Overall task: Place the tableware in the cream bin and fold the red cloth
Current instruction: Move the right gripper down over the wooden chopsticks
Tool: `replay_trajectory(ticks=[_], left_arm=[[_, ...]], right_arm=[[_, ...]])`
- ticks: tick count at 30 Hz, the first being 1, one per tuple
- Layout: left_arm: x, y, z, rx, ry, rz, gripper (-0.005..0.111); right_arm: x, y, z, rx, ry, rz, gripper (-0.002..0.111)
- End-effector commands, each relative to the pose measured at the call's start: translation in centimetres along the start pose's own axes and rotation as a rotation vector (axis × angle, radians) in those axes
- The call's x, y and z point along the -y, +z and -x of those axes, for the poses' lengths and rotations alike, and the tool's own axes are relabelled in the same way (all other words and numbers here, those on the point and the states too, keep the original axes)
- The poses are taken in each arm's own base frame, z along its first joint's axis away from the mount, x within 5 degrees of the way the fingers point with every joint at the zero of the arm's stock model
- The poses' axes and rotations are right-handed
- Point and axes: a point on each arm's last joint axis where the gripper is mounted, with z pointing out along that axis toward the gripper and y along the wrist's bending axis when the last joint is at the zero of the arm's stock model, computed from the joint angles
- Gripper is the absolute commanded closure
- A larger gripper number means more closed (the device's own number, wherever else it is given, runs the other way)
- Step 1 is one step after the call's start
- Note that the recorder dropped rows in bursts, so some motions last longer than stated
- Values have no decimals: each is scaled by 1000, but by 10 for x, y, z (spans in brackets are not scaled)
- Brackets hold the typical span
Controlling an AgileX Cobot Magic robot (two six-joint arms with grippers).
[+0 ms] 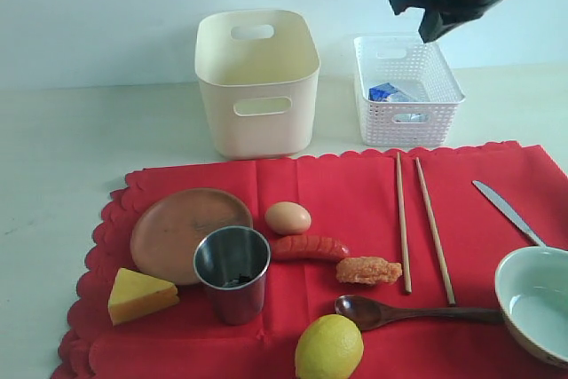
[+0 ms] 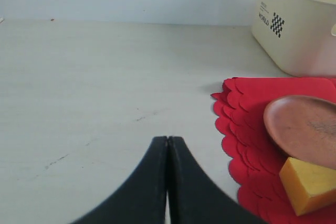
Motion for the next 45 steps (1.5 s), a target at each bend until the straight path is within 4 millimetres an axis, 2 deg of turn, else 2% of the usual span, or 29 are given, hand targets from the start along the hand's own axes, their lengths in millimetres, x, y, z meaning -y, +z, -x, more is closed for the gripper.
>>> replay_trajectory(ticks=[1, 2, 4, 7, 11, 14, 22, 25, 31, 38, 45], left_arm=[[1, -1, 3, 24, -5, -8, 107], [1, -1, 3, 24, -5, -8, 107], [1, -1, 3, 24, -5, -8, 107], [1, -1, 3, 24, -5, -8, 107], [1, -1, 3, 24, -5, -8, 107], [1, -1, 3, 24, -5, -8, 107], [1, -1, 3, 24, -5, -8, 107], [1, -1, 3, 24, -5, -8, 107], [1, -1, 3, 24, -5, -8, 107], [1, -1, 3, 24, -5, -8, 107], [1, -1, 3, 24, -5, -8, 107]], right_arm=[[-6, -11, -36, 4, 9, -5, 108], [-8, -12, -53, -7, 15, -7, 108], [-10, -9, -74, -36, 22, -7, 108], [-13, 5, -102, -125, 35, 6, 108], [-15, 19, -126, -192, 61, 24, 108], [-17, 27, -132, -216, 83, 49, 103], [-16, 56, -142, -299, 70, 65, 47], [-16, 59, -142, -294, 82, 70, 35], [-23, 69, -141, -269, 68, 69, 32], [-47, 91, -142, -263, 47, 64, 32], [-37, 100, -146, -281, 122, -60, 32]])
